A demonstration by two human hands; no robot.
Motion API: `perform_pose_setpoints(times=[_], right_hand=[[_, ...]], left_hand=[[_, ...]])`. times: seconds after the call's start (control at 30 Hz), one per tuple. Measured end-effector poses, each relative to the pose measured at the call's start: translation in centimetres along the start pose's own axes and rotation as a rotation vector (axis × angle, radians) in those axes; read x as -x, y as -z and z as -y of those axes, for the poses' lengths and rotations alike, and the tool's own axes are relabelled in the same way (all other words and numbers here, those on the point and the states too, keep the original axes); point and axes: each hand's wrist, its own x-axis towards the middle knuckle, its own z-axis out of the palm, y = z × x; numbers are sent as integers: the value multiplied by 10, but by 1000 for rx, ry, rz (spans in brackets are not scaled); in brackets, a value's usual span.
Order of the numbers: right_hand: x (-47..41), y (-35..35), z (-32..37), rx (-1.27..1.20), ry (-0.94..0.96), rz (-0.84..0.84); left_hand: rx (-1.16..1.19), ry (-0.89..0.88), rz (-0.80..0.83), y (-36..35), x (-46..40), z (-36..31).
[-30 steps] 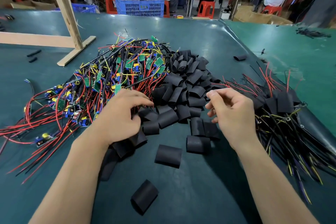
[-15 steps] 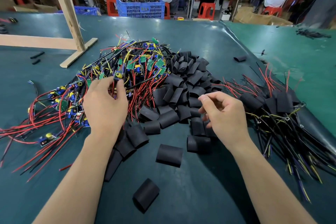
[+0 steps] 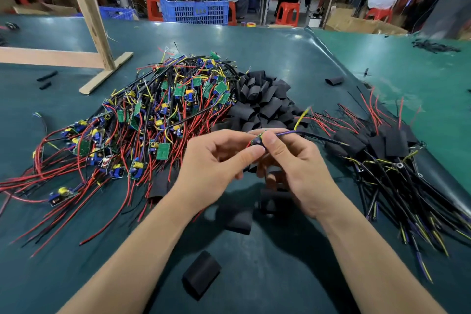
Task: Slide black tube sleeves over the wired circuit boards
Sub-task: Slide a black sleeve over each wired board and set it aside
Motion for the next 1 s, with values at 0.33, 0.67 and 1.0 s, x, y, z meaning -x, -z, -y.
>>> perform_pose_setpoints(times=[0.33,0.67,1.0], right_hand=[[-7,31,19,-219,176,-481],[-10,32,15,-230,141,-509],[-10,35,16,-223,115,-524]], left_hand=[[-875,-234,136,44,-6,11],[-1180,-118,208,34,-9,21],[-1064,69,196,33,-13,25]])
